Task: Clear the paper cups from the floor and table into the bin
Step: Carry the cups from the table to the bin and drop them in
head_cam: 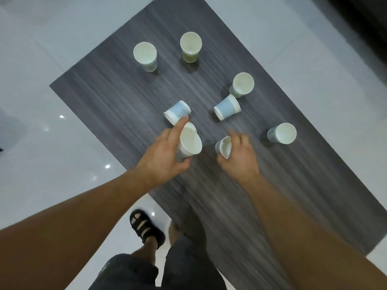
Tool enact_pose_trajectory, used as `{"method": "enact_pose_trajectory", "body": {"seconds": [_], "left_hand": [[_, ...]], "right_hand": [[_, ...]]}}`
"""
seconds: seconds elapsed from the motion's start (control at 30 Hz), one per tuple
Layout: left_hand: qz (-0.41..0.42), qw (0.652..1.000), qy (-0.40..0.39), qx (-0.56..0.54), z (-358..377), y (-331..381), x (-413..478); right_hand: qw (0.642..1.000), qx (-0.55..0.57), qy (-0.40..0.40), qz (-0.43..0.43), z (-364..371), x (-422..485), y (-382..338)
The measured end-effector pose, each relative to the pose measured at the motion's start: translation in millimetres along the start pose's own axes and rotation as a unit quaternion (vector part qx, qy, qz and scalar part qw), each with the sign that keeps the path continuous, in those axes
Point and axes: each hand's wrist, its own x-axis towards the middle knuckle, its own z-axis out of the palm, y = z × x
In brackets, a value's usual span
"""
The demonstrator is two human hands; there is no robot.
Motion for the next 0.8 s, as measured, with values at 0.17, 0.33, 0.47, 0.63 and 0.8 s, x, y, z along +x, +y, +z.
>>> {"method": "enact_pose_trajectory", "body": {"seconds": [0.17,0.33,0.47,0.63,0.8], "left_hand": [[-0.021,0.998,0.062,0.008,-35,-9,-54],[-0.047,0.982,0.18,0.02,-83,-34,-150],[-0.098,0.958,0.271,-0.004,-119,-53,-254],[-0.19,0.921,0.337,-0.046,-129,-81,-384],[-0.306,0.841,0.437,-0.091,-106,-107,-505]], "right_hand": [[0.998,0.005,0.002,-0.069,-15,-46,-67],[0.987,-0.026,-0.012,-0.16,-16,-114,-139],[0.968,-0.074,-0.028,-0.237,-7,-180,-200],[0.923,-0.129,-0.075,-0.355,31,-267,-269],[0.849,-0.179,-0.136,-0.478,64,-331,-324]]}}
